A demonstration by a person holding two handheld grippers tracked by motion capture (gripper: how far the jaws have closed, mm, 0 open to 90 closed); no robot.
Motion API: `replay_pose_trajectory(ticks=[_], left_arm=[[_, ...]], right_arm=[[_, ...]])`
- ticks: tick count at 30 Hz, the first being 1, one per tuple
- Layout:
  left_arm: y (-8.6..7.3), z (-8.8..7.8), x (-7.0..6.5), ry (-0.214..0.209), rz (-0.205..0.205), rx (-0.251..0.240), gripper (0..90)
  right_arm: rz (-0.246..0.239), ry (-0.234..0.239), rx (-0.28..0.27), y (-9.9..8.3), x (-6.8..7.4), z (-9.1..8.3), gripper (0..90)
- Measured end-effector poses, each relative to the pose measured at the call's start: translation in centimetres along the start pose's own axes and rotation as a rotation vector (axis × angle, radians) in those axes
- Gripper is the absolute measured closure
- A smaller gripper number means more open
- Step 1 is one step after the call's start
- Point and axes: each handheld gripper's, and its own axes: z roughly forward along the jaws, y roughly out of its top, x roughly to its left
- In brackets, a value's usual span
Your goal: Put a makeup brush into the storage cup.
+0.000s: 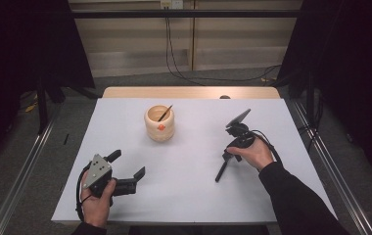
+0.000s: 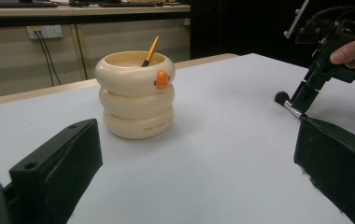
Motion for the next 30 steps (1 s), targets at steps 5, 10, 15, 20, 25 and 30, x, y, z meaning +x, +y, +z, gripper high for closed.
replay_pose_trajectory(ticks=[5,10,15,20,25,30], left_arm=[[0.01,0.0,-0.02,-0.005,0.003,0.001,1.0],[0.0,0.0,0.02,0.003,0.003,0.007,1.0],[-0.01,0.04,0.01,0.001,0.004,0.007,1.0],[-0.02,0.01,0.06,0.005,0.0,0.004,1.0],[-0.04,0.05,0.07,0.004,-0.001,0.003,1.0],[-0.12,0.04,0.15,0.008,-0.029,-0.004,1.1]], right_arm=[[-0.002,-0.022,0.019,0.15,0.28,0.64,51.2],[-0.009,-0.067,0.029,0.14,0.36,0.79,61.5],[-0.015,-0.092,0.024,0.08,0.15,0.81,72.9],[-0.022,-0.098,0.024,-0.03,-0.01,0.8,76.0],[-0.02,-0.083,0.012,-0.14,-0.32,0.8,77.0],[-0.027,-0.089,0.014,-0.12,-0.19,0.78,77.8]])
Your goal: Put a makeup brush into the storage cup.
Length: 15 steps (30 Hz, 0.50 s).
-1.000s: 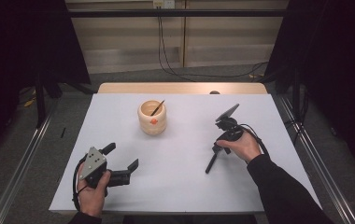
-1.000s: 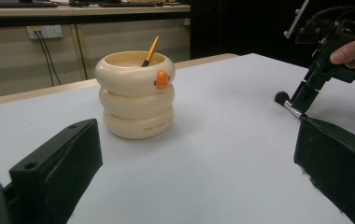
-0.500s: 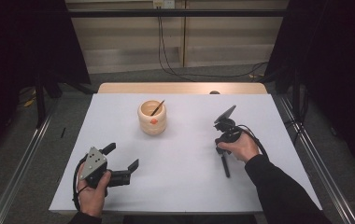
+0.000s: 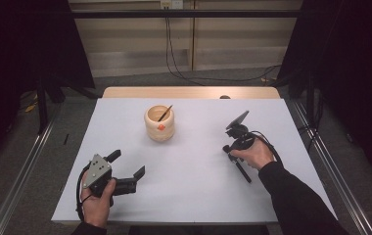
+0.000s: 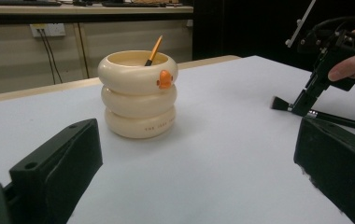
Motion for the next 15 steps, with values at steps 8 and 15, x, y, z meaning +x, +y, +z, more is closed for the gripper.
replay_pose_trajectory(ticks=[8,15], left_arm=[[0.02,-0.01,0.05,0.001,0.005,0.007,1.1],[0.01,-0.01,0.09,0.0,0.001,0.004,1.3]], right_arm=[[-0.068,-0.008,-0.004,-0.04,0.26,-0.01,78.0],[-0.081,0.033,-0.027,-0.39,-0.4,-0.14,78.0]])
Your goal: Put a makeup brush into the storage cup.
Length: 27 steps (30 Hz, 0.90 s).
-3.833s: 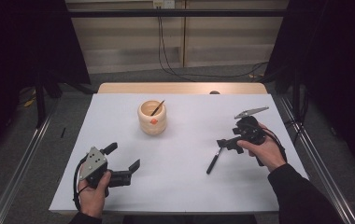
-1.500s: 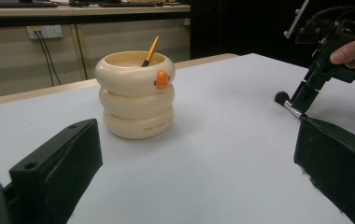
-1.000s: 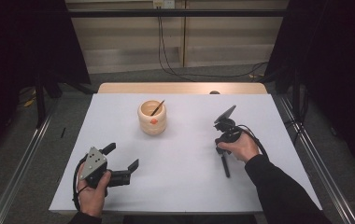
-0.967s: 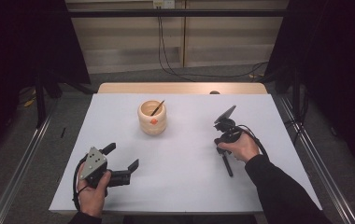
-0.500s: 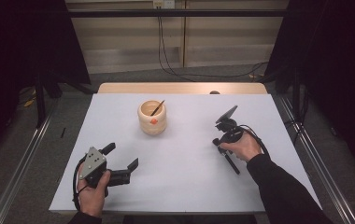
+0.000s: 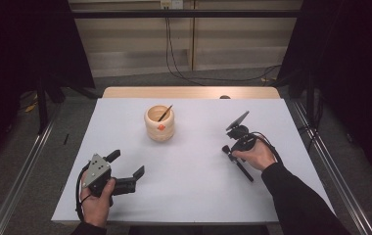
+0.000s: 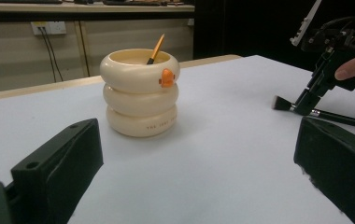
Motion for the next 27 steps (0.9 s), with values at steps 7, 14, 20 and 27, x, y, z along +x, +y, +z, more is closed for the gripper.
replay_pose_trajectory(ticks=[7,14,20,27], left_arm=[[0.0,0.0,0.0,-0.004,-0.007,-0.003,1.5],[0.1,-0.1,0.0,0.001,-0.003,-0.008,1.4],[0.1,-0.1,0.0,0.004,-0.003,-0.009,1.3],[0.1,-0.1,0.0,0.006,-0.003,-0.008,1.4]], right_arm=[[0.001,0.015,-0.044,-0.4,-0.4,-0.7,78.0],[0.014,0.049,-0.119,-0.9,-0.4,-1.6,78.0],[0.013,0.093,-0.224,-1.6,-1.0,-2.6,78.0],[0.017,0.135,-0.314,-2.1,-0.9,-3.5,78.0]])
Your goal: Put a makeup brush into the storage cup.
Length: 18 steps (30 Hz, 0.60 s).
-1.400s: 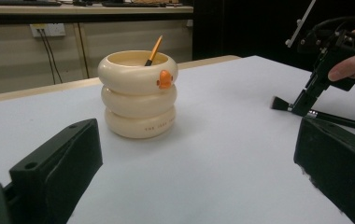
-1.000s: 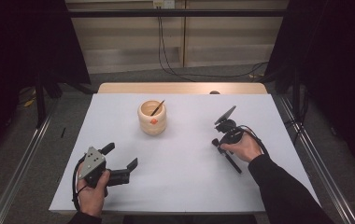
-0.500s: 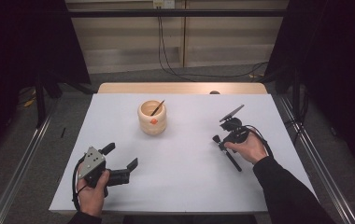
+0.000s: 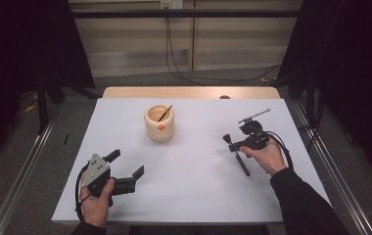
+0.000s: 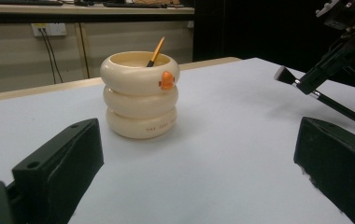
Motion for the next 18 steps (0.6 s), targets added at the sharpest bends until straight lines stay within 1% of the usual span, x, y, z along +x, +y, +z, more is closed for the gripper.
replay_pose_trajectory(ticks=[1,2,3,4,5,9,10,13,14,15,16,17,18], left_arm=[[0.0,0.0,0.0,0.001,0.001,0.0,1.4],[0.0,0.0,0.0,-0.003,0.003,0.0,1.4],[0.0,0.0,0.0,-0.003,0.002,0.0,1.3],[0.0,0.0,0.0,-0.002,0.005,0.001,1.4],[0.0,0.0,0.0,-0.003,0.006,0.003,1.4],[0.0,0.0,0.0,-0.001,0.0,-0.002,1.3],[0.0,0.0,0.0,0.001,0.001,-0.002,1.3],[0.0,0.0,-0.1,-0.007,0.005,-0.004,1.3],[0.1,0.0,-0.2,-0.003,0.006,-0.003,1.3],[0.1,0.0,-0.2,-0.01,0.007,-0.005,1.3],[0.1,0.0,-0.2,-0.008,0.011,-0.004,1.3],[0.1,0.1,-0.3,-0.01,0.012,-0.005,1.3],[0.1,0.0,-0.3,-0.008,0.012,-0.004,1.3]], right_arm=[[-0.006,0.01,-0.018,0.0,0.0,-0.1,78.0],[-0.006,0.004,-0.023,-0.1,0.1,-0.1,78.0],[-0.016,0.01,-0.033,-0.1,0.0,-0.2,78.0],[-0.014,0.013,-0.046,-0.1,0.1,-0.2,78.0],[-0.037,0.015,-0.069,-0.2,0.0,-0.2,77.9],[-0.066,0.027,-0.131,-0.5,-0.1,-0.5,77.9],[-0.07,0.023,-0.149,-0.5,-0.1,-0.6,77.9],[-0.08,0.036,-0.193,-0.7,-0.1,-0.9,77.9],[-0.071,0.043,-0.205,-0.8,-0.1,-1.0,77.9],[-0.08,0.061,-0.217,-0.9,-0.2,-1.0,77.9],[-0.082,0.058,-0.233,-1.0,-0.2,-1.0,77.9],[-0.081,0.057,-0.241,-1.1,-0.2,-1.0,77.9],[-0.082,0.069,-0.243,-1.2,-0.2,-1.0,77.9]])
